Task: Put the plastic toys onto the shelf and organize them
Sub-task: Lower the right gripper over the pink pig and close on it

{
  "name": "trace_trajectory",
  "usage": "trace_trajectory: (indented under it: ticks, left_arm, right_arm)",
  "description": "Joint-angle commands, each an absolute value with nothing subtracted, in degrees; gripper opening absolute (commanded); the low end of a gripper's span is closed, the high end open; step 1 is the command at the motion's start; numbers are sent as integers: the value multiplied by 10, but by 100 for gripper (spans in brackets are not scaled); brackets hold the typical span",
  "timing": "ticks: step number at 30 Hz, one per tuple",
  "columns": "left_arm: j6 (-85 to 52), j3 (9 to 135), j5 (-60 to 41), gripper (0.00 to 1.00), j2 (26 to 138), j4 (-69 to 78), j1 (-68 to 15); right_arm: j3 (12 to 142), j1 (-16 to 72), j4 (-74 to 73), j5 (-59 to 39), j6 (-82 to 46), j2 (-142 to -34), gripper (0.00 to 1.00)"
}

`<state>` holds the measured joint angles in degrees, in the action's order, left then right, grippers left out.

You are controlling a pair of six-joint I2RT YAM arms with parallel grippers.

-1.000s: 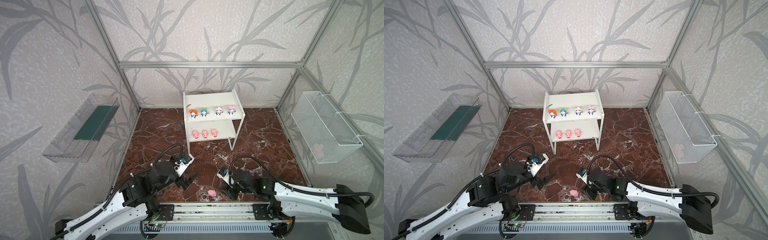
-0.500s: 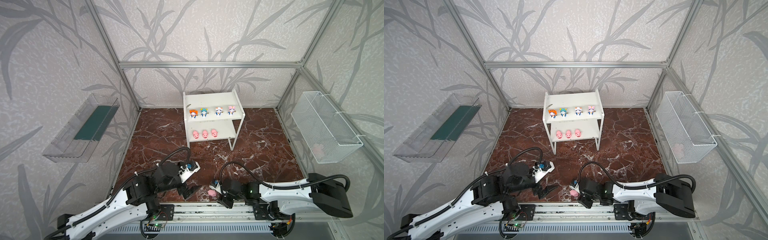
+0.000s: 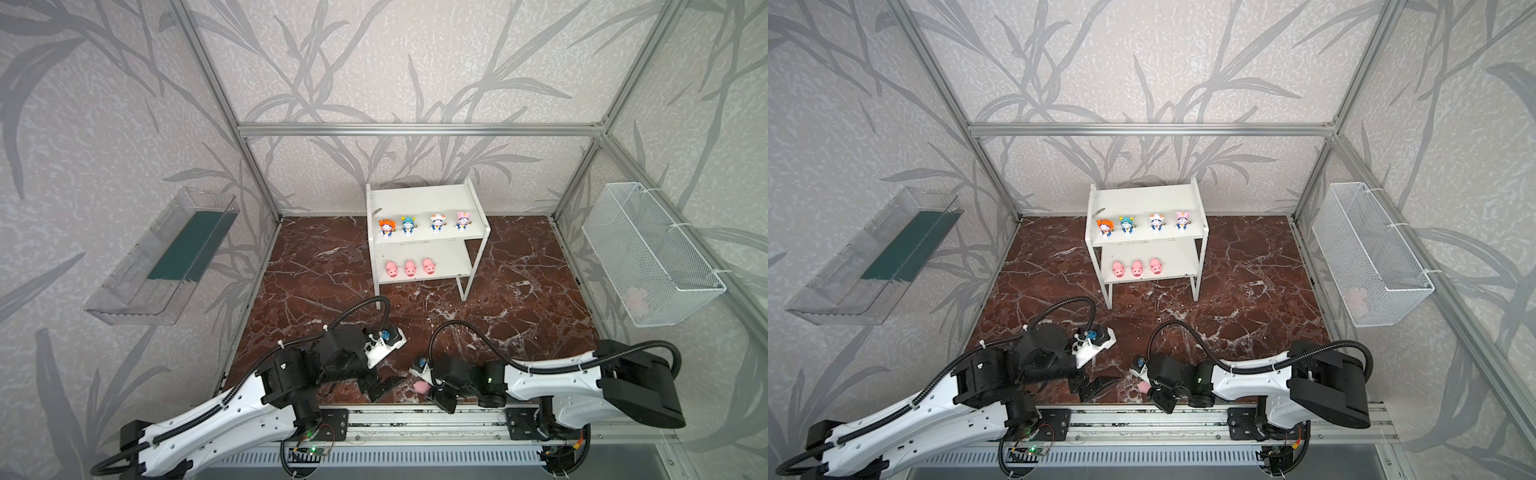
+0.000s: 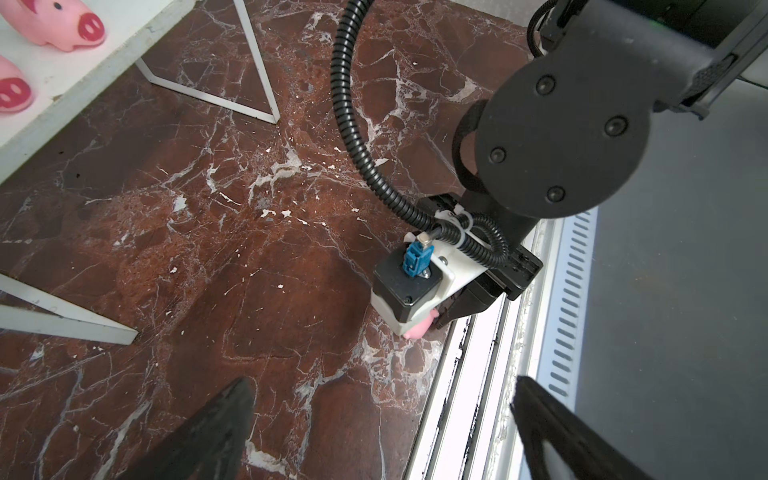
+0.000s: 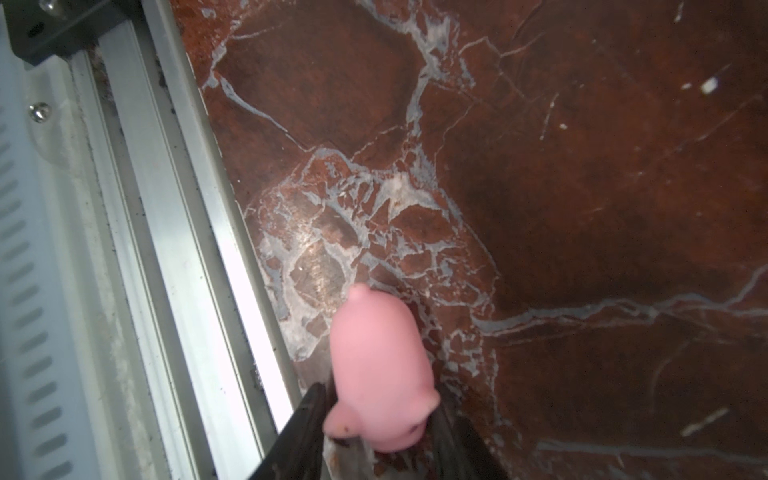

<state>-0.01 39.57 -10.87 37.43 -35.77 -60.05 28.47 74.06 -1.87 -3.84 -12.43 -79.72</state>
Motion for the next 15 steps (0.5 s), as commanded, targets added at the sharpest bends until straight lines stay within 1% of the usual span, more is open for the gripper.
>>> trace_trajectory:
  ticks: [1, 10, 15]
  left_arm:
    - [9, 391, -110, 99, 372, -360, -602]
    - [9, 391, -105, 99, 374, -360, -603]
    - [10, 391, -103, 99, 373, -359, -603]
  right_arm:
    - [296, 746, -16, -59, -107, -804, 38]
    - [296, 746, -12, -40, -110, -804, 26]
    - [296, 745, -2, -15, -116, -785, 24]
